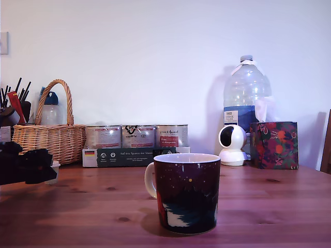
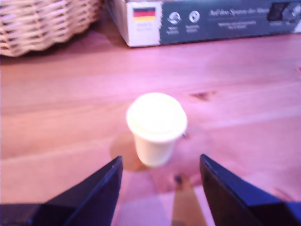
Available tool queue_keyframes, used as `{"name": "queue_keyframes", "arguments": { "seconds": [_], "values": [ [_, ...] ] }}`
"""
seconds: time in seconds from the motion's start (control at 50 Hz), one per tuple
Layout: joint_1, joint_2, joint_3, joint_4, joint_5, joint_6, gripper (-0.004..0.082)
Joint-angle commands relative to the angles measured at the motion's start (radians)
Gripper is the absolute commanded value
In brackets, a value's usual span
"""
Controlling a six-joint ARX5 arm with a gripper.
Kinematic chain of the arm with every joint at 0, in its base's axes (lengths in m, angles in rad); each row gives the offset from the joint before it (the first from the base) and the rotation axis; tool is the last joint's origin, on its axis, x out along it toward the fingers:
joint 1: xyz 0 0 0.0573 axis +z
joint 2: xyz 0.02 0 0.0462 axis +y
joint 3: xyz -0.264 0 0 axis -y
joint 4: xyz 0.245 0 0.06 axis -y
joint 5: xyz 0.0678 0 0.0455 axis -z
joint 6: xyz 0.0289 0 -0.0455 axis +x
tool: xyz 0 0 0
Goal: Pick up the coffee capsules from the table one by one and drop them inside the nearest coffee cup
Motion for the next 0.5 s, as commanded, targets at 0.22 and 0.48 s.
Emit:
{"name": "queue_keyframes", "arguments": {
  "seconds": [0.22,0.48],
  "values": [
    [-0.019,0.012,0.065,-0.022,-0.01,-0.006,0.0468],
    [-0.021,0.019,0.109,-0.082,-0.018,-0.005,0.0468]
  ]
}}
